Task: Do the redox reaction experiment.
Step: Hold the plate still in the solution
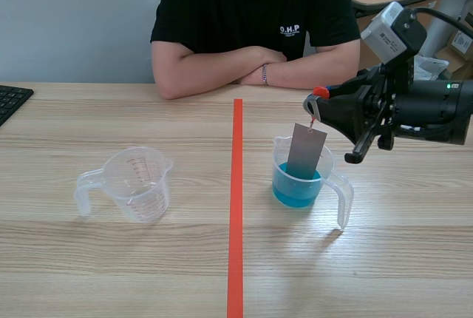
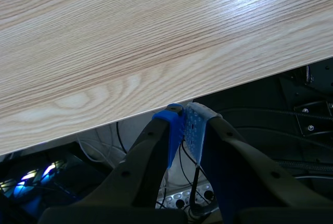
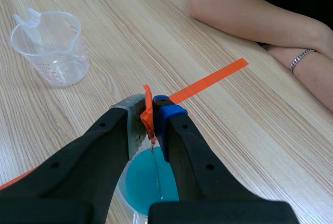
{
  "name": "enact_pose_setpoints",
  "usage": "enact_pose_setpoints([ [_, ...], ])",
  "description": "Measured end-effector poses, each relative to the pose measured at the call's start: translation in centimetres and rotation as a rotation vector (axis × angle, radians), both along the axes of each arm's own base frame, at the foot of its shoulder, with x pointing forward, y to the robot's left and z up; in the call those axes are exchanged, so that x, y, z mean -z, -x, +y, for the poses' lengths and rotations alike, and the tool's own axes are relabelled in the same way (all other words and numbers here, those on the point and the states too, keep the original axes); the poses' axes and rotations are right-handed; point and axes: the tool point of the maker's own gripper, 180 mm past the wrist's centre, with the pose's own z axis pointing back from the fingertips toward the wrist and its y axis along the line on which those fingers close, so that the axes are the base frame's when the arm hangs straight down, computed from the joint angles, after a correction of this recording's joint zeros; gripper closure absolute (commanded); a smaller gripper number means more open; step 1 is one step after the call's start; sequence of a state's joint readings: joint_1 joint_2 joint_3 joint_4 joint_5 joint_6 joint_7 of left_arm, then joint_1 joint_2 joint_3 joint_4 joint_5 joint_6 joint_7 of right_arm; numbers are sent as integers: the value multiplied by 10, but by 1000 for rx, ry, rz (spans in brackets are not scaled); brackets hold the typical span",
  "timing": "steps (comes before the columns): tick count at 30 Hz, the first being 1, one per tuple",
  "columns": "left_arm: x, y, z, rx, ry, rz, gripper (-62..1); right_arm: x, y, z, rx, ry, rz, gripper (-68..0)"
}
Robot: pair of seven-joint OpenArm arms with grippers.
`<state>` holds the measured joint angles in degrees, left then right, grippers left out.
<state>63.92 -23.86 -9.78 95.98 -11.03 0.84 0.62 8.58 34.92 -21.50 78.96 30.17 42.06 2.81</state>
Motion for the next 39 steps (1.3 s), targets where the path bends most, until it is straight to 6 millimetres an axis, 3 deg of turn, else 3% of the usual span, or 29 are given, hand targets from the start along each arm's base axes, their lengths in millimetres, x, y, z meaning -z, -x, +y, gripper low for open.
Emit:
enact_pose_setpoints([
  [17, 0, 0, 0, 0, 0, 0, -47, -3, -4, -7, 20, 19, -1, -15],
  [25, 0, -1, 0, 0, 0, -2, -47, -43, -6, -14, 26, -22, -23, -15],
  [39, 0, -1, 0, 0, 0, -2, -47, -85, -2, -12, 17, -56, -37, -15],
])
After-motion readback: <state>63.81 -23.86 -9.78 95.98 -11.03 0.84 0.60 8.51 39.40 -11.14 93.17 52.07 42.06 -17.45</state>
